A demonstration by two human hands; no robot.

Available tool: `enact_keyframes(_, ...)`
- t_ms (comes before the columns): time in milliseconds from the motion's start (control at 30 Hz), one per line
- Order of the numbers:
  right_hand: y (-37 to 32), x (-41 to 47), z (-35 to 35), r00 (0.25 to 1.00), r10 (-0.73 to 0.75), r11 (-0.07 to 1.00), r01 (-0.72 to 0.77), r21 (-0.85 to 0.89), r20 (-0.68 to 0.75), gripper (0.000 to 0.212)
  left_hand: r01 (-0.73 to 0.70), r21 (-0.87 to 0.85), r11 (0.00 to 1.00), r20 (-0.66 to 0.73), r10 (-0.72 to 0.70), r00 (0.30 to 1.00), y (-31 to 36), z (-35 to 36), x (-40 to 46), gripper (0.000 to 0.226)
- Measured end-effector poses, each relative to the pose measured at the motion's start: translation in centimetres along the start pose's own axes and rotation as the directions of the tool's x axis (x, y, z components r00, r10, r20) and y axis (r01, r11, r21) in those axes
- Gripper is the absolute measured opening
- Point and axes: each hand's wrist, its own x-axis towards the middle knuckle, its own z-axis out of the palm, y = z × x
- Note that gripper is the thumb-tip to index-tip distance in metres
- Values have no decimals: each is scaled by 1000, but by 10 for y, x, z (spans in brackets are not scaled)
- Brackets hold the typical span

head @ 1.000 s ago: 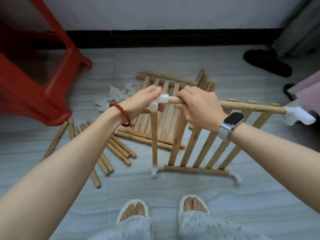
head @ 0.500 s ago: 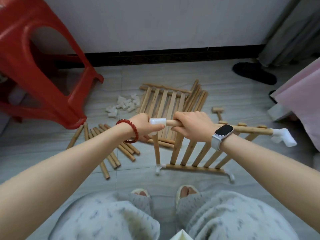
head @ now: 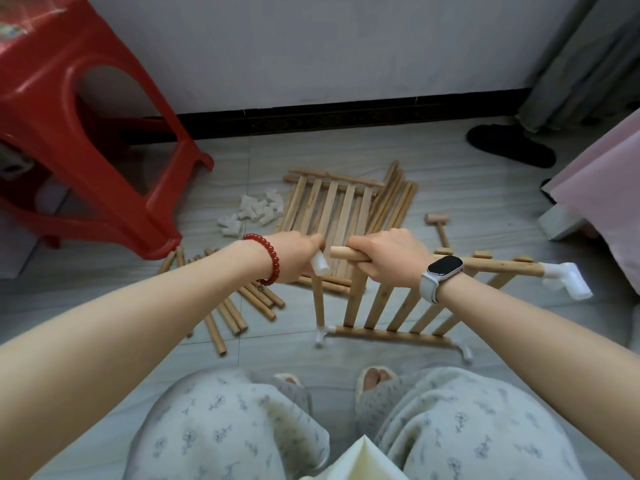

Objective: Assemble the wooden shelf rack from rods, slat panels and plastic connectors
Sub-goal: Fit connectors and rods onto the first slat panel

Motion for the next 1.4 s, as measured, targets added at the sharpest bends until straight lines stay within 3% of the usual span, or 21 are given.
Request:
enact_keyframes(133,2,0,0,1000,23,999,-23,32,1,11,59,95,994,-247,-34,968,-4,2,-7,42)
enact_keyframes(200,3,3,1,999,41,998,-41,51,-2,12,119,-16,993,-332,-118,936,2,1,-12,42)
enact_keyframes(300,3,5,0,998,67,994,-67,81,0,12,187,-275,943,-284,-266,921,14,1,-9,40)
enact_keyframes(400,4,4,0,997,72,993,-72,96,1,11,292,-165,942,-336,-332,881,24,6,3,52)
enact_keyframes(500,6,1,1,998,68,993,-66,101,-18,11,311,-78,947,-363,-318,876,23,8,10,53)
enact_keyframes(600,7,1,1,997,68,992,-65,106,-21,10,244,-56,968,-320,-249,914,12,5,7,47)
enact_keyframes(700,8,1,1,998,66,991,-64,119,-11,10,91,3,996,-276,-87,957,2,8,1,43)
enact_keyframes(767,7,1,1,997,72,989,-71,128,-1,9,-8,44,999,-203,16,979,-9,13,-4,58)
enact_keyframes(900,5,0,1,997,73,990,-72,119,-1,9,-61,-45,997,-148,54,988,-18,17,-14,73)
enact_keyframes(967,5,0,-1,997,81,989,-81,121,-2,9,-23,-222,975,-199,-22,980,-7,17,-14,67)
enact_keyframes(1067,4,0,-2,996,90,988,-90,125,2,10,163,-545,823,-268,-355,896,14,15,-2,41)
enact_keyframes(1133,3,-1,-2,996,90,988,-89,130,-2,8,278,-545,791,-263,-476,839,27,17,11,34)
enact_keyframes(1200,2,-4,-1,997,78,989,-77,125,-5,9,295,-448,844,-312,-457,833,34,24,23,32)
enact_keyframes(1300,2,-7,0,998,67,991,-65,116,-17,9,241,-446,862,-385,-427,818,26,34,35,31)
enact_keyframes(1400,6,-7,-1,998,67,989,-65,129,-12,7,116,-360,926,-382,-260,887,12,34,23,30)
